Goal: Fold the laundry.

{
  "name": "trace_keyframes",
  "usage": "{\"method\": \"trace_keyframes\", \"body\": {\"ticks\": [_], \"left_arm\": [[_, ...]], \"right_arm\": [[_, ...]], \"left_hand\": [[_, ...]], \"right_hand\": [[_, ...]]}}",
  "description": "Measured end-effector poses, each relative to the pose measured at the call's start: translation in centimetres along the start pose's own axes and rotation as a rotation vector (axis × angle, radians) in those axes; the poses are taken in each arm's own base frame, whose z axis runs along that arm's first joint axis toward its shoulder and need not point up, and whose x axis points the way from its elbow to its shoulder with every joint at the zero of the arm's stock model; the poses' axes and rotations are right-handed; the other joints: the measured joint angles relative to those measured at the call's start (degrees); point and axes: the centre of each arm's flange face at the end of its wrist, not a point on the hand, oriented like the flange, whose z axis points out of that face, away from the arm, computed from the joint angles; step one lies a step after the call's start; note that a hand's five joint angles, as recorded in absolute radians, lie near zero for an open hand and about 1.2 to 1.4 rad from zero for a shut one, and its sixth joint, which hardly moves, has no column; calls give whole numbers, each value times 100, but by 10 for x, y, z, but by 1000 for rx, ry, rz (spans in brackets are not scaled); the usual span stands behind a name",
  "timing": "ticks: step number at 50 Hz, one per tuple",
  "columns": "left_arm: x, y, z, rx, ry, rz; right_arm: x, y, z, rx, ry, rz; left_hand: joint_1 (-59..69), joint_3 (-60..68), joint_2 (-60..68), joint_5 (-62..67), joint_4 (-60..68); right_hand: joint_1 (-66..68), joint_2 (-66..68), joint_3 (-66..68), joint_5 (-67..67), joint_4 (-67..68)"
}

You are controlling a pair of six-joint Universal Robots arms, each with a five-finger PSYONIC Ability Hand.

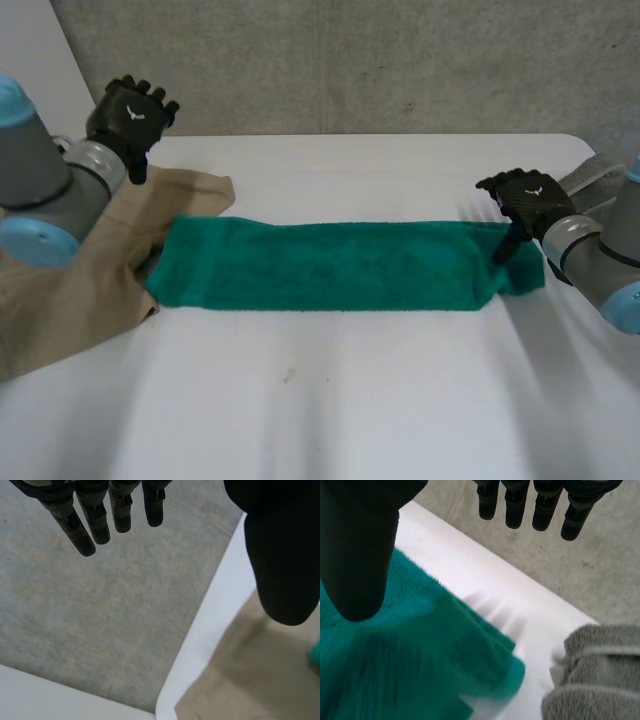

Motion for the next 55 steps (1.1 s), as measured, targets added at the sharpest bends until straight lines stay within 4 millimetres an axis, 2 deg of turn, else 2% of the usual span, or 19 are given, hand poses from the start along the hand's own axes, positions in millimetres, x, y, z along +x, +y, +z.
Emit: {"method": "trace_keyframes", "body": {"ticks": [6,12,16,20,28,36,39,40,41,42,43,49,55], "left_arm": [[-13,-14,-16,-49,109,-59],[-21,0,-31,-251,225,-121],[-21,23,-38,-394,298,-132],[-19,48,-37,-457,340,-116],[-7,98,-26,-441,398,-90],[9,124,-18,-398,430,-109],[13,131,-15,-391,416,-103],[14,133,-13,-388,405,-98],[14,133,-12,-386,398,-95],[13,133,-11,-382,387,-90],[12,133,-9,-376,372,-85],[5,129,-1,-343,291,-61],[-12,117,6,-309,198,-42]], "right_arm": [[-7,-4,1,24,-2,-21],[-12,-3,1,20,-13,-41],[-15,-1,0,15,-20,-48],[-17,0,0,12,-26,-55],[-19,2,-1,8,-31,-70],[-23,3,-2,2,-33,-80],[-25,5,-3,-2,-33,-88],[-26,5,-3,-4,-33,-92],[-26,5,-3,-5,-33,-94],[-27,5,-3,-5,-33,-97],[-27,6,-4,-6,-33,-101],[-28,5,-5,-4,-29,-114],[-26,3,-5,1,-22,-115]], "left_hand": [[0,0,0,0,0],[56,21,23,1,46],[321,178,218,26,288],[329,194,242,26,311],[310,189,231,24,298],[432,268,348,115,390],[1945,1582,1631,1485,1685],[3510,3215,3288,3106,3324],[3606,3335,3536,3226,3447],[4541,4594,4771,4481,4708],[5039,5304,5384,5158,5381],[5416,5608,5690,5481,5731],[5432,5608,5690,5481,5732]], "right_hand": [[0,0,0,0,0],[0,0,0,0,0],[0,0,0,-2,0],[0,0,0,0,0],[0,0,0,0,0],[0,0,0,-13,0],[0,0,0,-1,0],[0,0,0,0,0],[0,0,0,-1,0],[0,0,0,0,0],[0,0,0,-1,0],[0,0,0,-1,0],[0,0,0,0,0]]}}
